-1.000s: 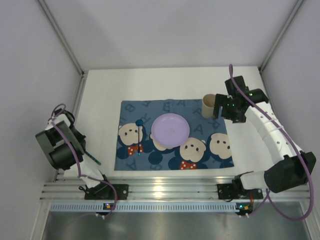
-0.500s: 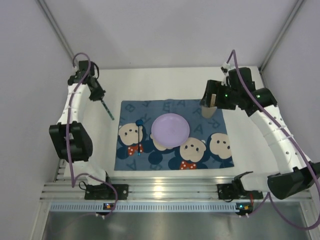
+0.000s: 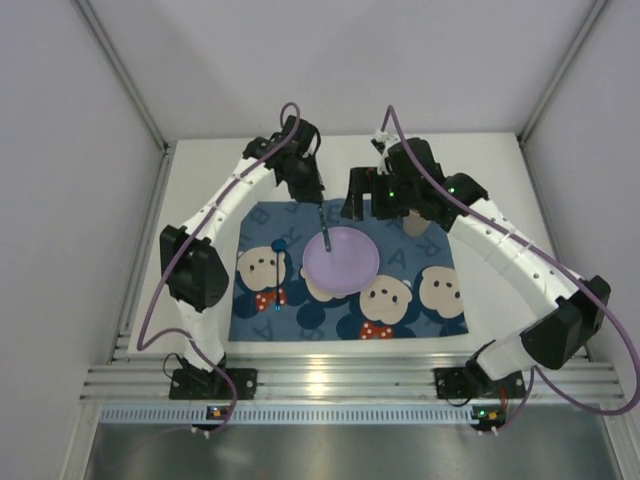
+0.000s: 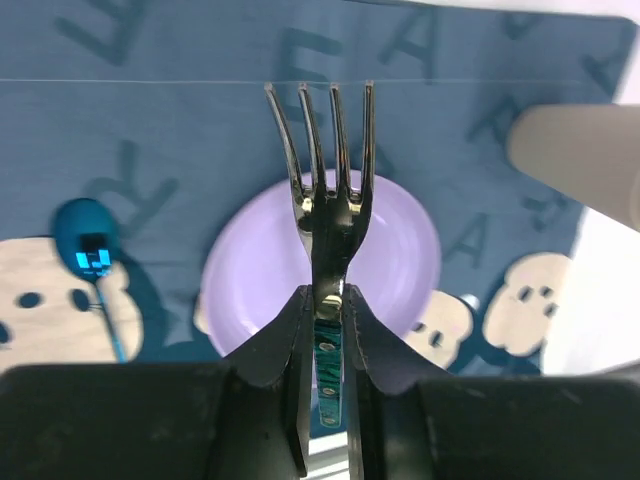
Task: Set the dinner table for one person
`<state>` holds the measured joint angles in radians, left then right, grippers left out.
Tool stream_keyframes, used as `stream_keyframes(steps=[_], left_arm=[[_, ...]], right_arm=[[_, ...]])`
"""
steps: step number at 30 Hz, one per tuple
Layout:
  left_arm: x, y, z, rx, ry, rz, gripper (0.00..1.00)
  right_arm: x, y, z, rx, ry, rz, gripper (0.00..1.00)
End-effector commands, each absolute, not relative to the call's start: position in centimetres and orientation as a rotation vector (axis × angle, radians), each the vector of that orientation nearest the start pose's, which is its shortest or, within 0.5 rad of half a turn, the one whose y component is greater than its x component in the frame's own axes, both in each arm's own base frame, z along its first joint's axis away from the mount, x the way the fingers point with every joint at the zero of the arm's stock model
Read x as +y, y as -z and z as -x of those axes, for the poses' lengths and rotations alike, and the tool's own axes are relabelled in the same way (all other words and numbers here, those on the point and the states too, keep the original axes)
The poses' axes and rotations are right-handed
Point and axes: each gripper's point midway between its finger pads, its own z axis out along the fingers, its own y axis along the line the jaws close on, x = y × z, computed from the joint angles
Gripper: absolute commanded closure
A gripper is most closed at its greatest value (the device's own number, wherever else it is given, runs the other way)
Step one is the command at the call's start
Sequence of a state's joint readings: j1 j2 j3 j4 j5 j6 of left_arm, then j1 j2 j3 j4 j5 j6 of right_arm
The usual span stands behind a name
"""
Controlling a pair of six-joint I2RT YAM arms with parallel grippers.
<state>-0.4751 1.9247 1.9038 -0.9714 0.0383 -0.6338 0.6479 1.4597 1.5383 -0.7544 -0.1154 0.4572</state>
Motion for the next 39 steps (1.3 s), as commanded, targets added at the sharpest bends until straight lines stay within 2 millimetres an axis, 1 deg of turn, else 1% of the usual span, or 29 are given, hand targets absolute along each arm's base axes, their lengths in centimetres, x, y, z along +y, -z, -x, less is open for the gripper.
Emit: stream_keyframes(steps=[1, 3, 4, 6, 7, 8, 9, 11, 12, 14, 16, 19, 20, 22, 23, 24, 25, 26, 29, 30, 31, 32, 33, 34, 35, 36, 37, 38, 39], left_arm=[[-26.4, -24.2, -39.6, 2.551, 0.634, 0.208, 1.00], [-27.3, -25.1, -39.1, 2.546, 0.693, 0.192, 1.00], [-27.5, -25.5, -38.9, 2.543, 0.715, 0.201, 1.00], [-27.7, -26.4, -38.5, 2.529, 0.752, 0.205, 1.00], [-27.8, -26.6, -38.3, 2.526, 0.760, 0.203, 1.00], [-27.8, -26.8, -38.0, 2.525, 0.768, 0.202, 1.00], [-27.9, -26.9, -37.9, 2.529, 0.783, 0.205, 1.00], [-28.2, -27.1, -37.4, 2.525, 0.803, 0.192, 1.00], [-28.3, -26.7, -37.2, 2.537, 0.805, 0.197, 1.00], [-28.8, -27.2, -36.9, 2.523, 0.841, 0.187, 1.00], [-29.0, -27.1, -36.6, 2.523, 0.866, 0.187, 1.00], [-29.1, -27.2, -36.5, 2.522, 0.879, 0.183, 1.00], [-29.2, -27.4, -36.3, 2.521, 0.889, 0.179, 1.00], [-29.2, -27.2, -36.3, 2.524, 0.889, 0.179, 1.00], [-29.3, -27.4, -36.2, 2.520, 0.898, 0.171, 1.00], [-29.3, -27.2, -36.2, 2.522, 0.895, 0.168, 1.00], [-29.3, -27.0, -36.3, 2.526, 0.890, 0.168, 1.00], [-29.2, -26.8, -36.3, 2.528, 0.885, 0.167, 1.00], [-29.3, -26.2, -36.1, 2.542, 0.887, 0.148, 1.00], [-29.3, -26.1, -36.2, 2.541, 0.882, 0.145, 0.98], [-29.2, -25.8, -36.2, 2.546, 0.874, 0.142, 0.88], [-29.0, -25.3, -36.1, 2.559, 0.853, 0.145, 0.83], [-28.6, -25.0, -36.0, 2.568, 0.821, 0.139, 0.80], [-28.4, -24.9, -35.9, 2.569, 0.807, 0.134, 0.79], [-28.0, -24.3, -35.7, 2.581, 0.785, 0.123, 0.77], [-27.6, -24.0, -35.6, 2.580, 0.757, 0.126, 0.74], [-27.2, -24.2, -35.3, 2.572, 0.745, 0.124, 0.71], [-26.7, -23.3, -34.9, 2.592, 0.716, 0.121, 0.63], [-26.3, -23.1, -34.8, 2.593, 0.695, 0.124, 0.54]], right_arm=[[28.9, -26.7, -30.3, 2.260, -0.756, 0.301, 0.11], [29.4, -25.5, -30.4, 2.267, -0.761, 0.309, 0.11], [29.5, -24.6, -30.3, 2.275, -0.758, 0.310, 0.11], [29.6, -24.0, -30.2, 2.276, -0.770, 0.295, 0.12], [29.7, -23.4, -30.0, 2.278, -0.777, 0.294, 0.12], [29.9, -23.4, -29.9, 2.272, -0.796, 0.288, 0.12], [30.0, -22.9, -29.7, 2.282, -0.801, 0.288, 0.12], [30.6, -22.8, -29.7, 2.275, -0.821, 0.289, 0.12], [31.0, -22.9, -29.7, 2.271, -0.828, 0.294, 0.12], [31.5, -22.4, -29.8, 2.281, -0.826, 0.301, 0.14], [32.0, -22.3, -29.9, 2.282, -0.828, 0.311, 0.16], [32.6, -21.6, -30.0, 2.293, -0.826, 0.314, 0.28], [32.6, -21.3, -30.2, 2.297, -0.820, 0.309, 0.42], [32.6, -20.9, -30.2, 2.308, -0.813, 0.308, 0.59], [32.4, -20.6, -30.3, 2.313, -0.797, 0.301, 0.77], [32.3, -20.5, -30.3, 2.316, -0.786, 0.302, 0.87], [31.9, -20.3, -30.3, 2.324, -0.768, 0.296, 0.96], [31.5, -20.5, -30.3, 2.317, -0.750, 0.286, 1.00], [30.4, -21.0, -29.9, 2.307, -0.723, 0.269, 1.00], [29.8, -20.8, -29.8, 2.312, -0.710, 0.261, 1.00], [29.0, -21.3, -29.4, 2.306, -0.704, 0.246, 1.00], [28.2, -21.3, -29.4, 2.306, -0.684, 0.222, 1.00], [26.8, -20.4, -29.3, 2.326, -0.657, 0.188, 1.00], [25.7, -20.9, -29.2, 2.309, -0.654, 0.153, 1.00], [24.7, -20.5, -29.2, 2.319, -0.641, 0.119, 1.00], [22.5, -19.1, -29.6, 2.352, -0.604, 0.050, 1.00], [21.7, -19.0, -29.4, 2.358, -0.624, 0.023, 1.00], [20.8, -18.4, -29.4, 2.371, -0.618, -0.004, 1.00], [19.2, -17.1, -29.5, 2.401, -0.590, -0.055, 1.00]])
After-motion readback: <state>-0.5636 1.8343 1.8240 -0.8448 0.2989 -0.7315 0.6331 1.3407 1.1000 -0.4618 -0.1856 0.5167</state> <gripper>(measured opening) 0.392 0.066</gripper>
